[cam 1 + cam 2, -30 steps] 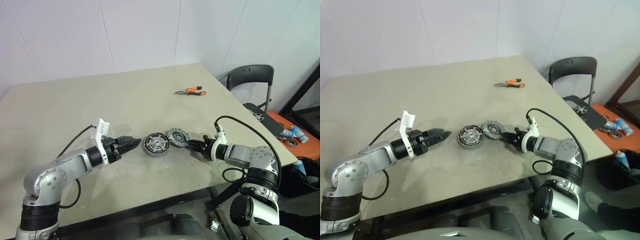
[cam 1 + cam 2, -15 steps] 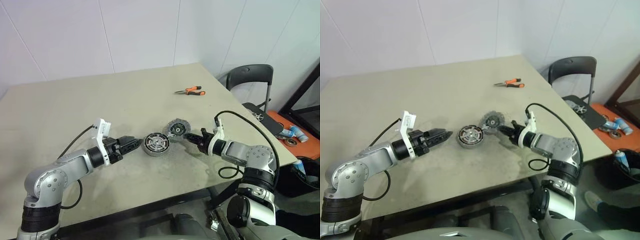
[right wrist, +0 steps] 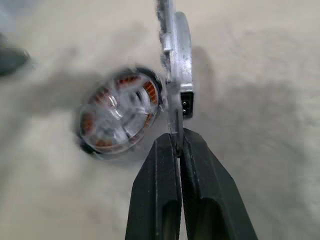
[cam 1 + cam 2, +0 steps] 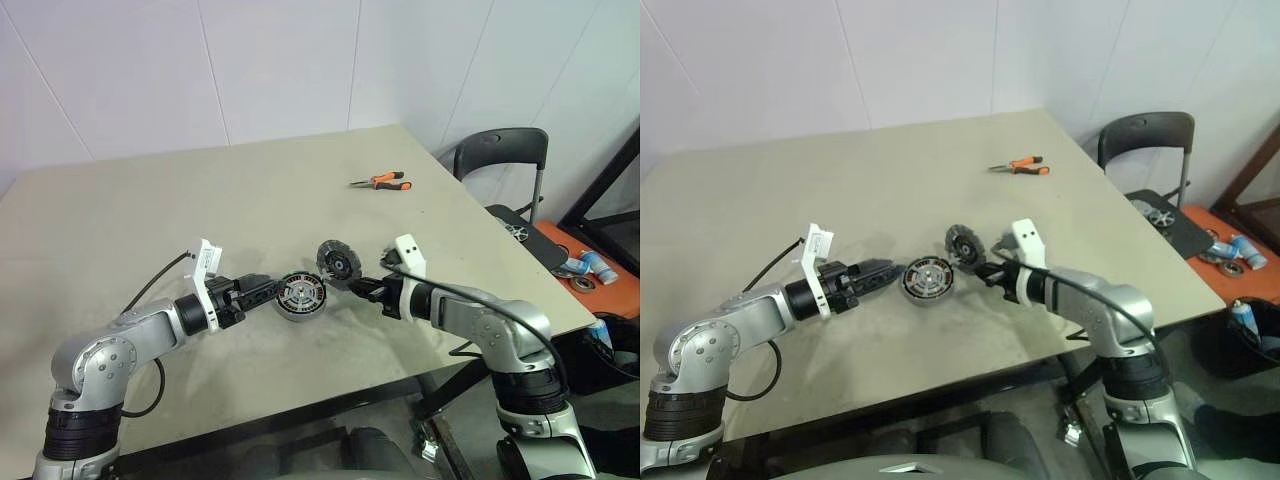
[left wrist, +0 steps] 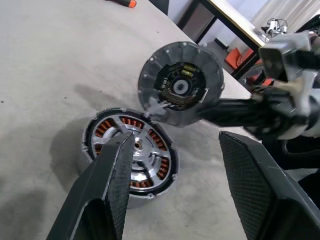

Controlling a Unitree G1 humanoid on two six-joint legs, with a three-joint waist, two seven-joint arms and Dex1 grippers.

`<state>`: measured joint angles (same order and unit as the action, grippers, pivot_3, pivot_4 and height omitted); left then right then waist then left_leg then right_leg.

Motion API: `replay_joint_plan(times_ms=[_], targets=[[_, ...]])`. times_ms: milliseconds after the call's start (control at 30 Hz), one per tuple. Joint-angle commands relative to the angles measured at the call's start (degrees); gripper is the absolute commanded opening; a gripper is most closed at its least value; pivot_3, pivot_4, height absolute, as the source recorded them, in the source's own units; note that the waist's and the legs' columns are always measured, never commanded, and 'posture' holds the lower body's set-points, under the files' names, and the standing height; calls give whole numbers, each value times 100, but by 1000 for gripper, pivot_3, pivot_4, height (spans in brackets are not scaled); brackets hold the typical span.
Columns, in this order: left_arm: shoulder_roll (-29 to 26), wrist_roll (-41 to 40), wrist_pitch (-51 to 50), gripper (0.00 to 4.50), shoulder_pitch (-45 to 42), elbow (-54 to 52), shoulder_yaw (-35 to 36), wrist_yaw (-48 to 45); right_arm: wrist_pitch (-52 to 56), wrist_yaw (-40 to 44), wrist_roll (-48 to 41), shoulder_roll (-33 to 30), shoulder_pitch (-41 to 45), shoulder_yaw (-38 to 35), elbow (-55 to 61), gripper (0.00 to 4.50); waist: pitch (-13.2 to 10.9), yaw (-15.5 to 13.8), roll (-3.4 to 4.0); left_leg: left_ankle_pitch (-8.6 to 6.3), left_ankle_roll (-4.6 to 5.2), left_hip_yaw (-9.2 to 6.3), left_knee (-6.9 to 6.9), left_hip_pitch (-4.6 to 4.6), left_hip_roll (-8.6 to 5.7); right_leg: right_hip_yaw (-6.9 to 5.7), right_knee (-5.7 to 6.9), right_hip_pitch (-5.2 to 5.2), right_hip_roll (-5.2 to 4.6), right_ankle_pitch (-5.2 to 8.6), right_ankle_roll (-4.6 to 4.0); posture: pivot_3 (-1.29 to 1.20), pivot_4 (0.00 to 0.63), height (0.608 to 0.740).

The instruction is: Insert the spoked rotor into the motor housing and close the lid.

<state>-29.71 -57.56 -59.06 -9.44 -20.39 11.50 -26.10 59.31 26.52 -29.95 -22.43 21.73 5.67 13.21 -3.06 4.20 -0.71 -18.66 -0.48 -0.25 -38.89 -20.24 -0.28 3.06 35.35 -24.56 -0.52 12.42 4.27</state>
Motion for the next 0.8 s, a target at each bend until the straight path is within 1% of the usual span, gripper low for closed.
replay_joint_plan(times_ms=[33, 167, 267, 367, 467, 733, 800], targets=[[-46, 62, 163, 2884, 25, -121, 37, -100, -615, 222, 426, -92, 29, 483, -4, 20, 0, -6, 0, 0, 0, -1, 0, 0, 0, 0, 0, 0, 0, 0, 0, 0, 0, 740], [-40, 81, 201, 2884, 120, -170, 58, -122, -924, 252, 690, -114, 33, 473, -268, 20, 1, -19, -2, 0, 0, -1, -3, 0, 0, 0, 3, 1, 0, -3, -5, 0, 0, 740], [-30, 102, 248, 2884, 200, -197, 57, -135, -1521, 309, 1185, -224, 197, 736, -286, 20, 1, -25, -2, 0, 0, -1, -7, -2, -1, 0, 2, 2, -2, -5, -9, 0, 0, 740], [-28, 136, 293, 2884, 240, -176, 48, -163, -2020, 458, 1540, -288, 297, 1032, 7, 20, 1, -27, -3, 0, 0, -2, -9, -3, -3, 0, 2, 2, -4, -5, -9, 0, 0, 740], [-29, 158, 338, 2884, 247, -133, 36, -186, -2672, 613, 2082, -503, 290, 1396, 169, 20, 1, -31, -3, 0, 0, -3, -9, -4, -3, 0, 1, 2, -4, -6, -9, 0, 0, 740], [36, 238, 379, 2884, 244, -57, 16, -222, -3816, 913, 2889, -818, 176, 1616, -137, 20, 0, -63, -5, 0, 0, -4, -9, -8, -7, -1, -2, 1, -9, -7, -10, 0, 0, 740], [44, 246, 378, 2884, 238, -38, 22, -230, -4165, 983, 3035, -880, 66, 1641, -293, 535, 2, -89, -8, 0, 0, -3, -10, -8, -8, -1, -2, 1, -9, -7, -10, 0, 0, 740]])
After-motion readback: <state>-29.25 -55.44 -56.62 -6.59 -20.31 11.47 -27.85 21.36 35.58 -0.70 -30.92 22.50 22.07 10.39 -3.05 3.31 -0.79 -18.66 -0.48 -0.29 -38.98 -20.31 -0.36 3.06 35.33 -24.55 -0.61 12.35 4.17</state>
